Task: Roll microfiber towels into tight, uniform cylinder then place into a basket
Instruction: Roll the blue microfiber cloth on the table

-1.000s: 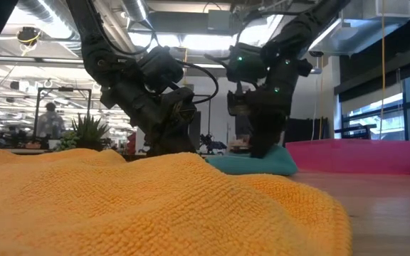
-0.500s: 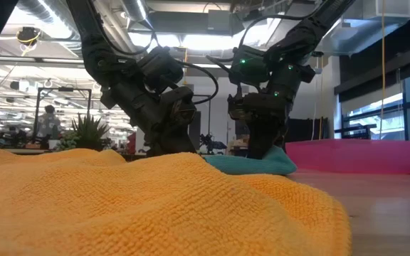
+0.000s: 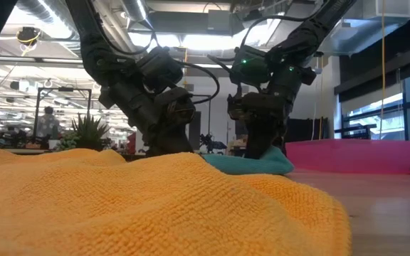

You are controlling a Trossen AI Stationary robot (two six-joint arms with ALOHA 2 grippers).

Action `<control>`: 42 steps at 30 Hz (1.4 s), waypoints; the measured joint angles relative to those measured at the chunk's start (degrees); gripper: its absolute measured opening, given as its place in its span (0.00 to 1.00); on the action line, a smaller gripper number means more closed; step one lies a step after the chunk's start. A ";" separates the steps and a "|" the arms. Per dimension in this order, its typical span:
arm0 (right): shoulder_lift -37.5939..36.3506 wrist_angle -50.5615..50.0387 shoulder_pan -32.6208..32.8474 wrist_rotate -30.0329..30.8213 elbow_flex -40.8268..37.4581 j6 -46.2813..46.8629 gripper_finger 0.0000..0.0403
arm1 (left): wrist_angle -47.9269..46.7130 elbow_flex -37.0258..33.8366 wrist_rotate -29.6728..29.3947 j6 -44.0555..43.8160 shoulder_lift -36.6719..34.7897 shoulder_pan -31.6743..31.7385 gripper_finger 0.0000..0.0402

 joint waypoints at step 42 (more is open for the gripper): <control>-5.01 16.04 0.50 7.50 -0.14 13.26 0.39 | -17.17 0.14 -19.66 26.78 -15.84 -10.24 0.21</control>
